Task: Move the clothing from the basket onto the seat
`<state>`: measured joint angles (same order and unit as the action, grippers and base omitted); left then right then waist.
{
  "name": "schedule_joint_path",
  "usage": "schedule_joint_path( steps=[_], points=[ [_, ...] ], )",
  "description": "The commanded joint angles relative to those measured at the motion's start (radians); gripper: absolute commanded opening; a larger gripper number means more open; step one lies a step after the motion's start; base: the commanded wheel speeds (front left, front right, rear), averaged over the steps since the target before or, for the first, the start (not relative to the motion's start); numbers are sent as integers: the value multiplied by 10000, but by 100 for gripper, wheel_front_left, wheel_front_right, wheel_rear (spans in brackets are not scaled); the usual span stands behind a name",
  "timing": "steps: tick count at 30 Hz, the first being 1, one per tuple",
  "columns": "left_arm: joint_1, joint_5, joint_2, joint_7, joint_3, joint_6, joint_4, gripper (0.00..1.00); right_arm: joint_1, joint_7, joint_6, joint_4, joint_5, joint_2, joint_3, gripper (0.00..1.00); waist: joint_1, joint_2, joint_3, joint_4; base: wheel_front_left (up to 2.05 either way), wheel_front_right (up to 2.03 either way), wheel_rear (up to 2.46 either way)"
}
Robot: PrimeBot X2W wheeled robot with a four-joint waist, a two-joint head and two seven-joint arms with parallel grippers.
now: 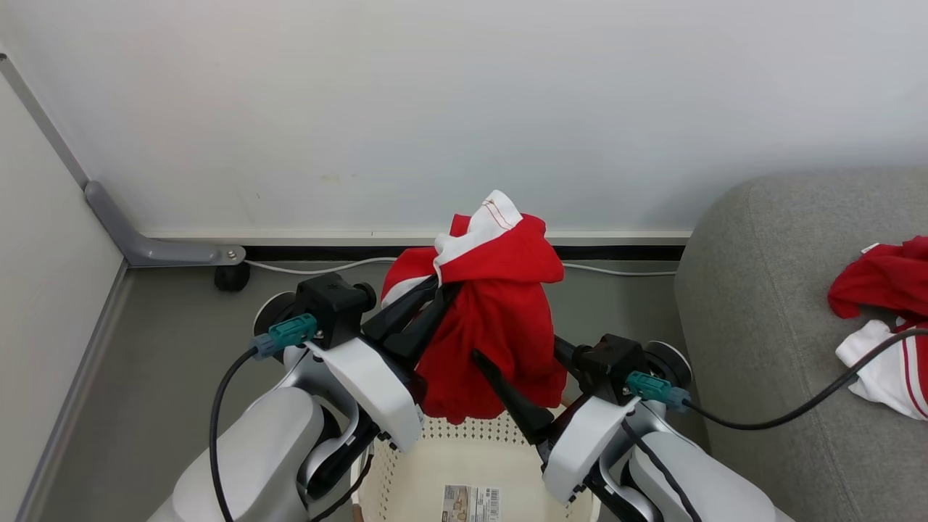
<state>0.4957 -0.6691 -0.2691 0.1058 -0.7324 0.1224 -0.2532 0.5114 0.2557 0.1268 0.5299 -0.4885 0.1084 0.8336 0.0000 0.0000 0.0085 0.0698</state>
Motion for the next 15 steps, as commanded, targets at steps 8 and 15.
schedule_joint_path(
  steps=[8, 15],
  points=[
    [756, -30, -108, 145, 153, 53, 187, 0, 439, 61, 39, 243, 12, -441, -97, 40, 0, 0, 47, 132, 0, 0, 0],
    [766, -68, -133, 223, 135, 38, 160, 0, 324, 61, 39, 178, 122, -523, -507, 0, 0, 0, 41, 85, 0, 0, 0]
  ],
)
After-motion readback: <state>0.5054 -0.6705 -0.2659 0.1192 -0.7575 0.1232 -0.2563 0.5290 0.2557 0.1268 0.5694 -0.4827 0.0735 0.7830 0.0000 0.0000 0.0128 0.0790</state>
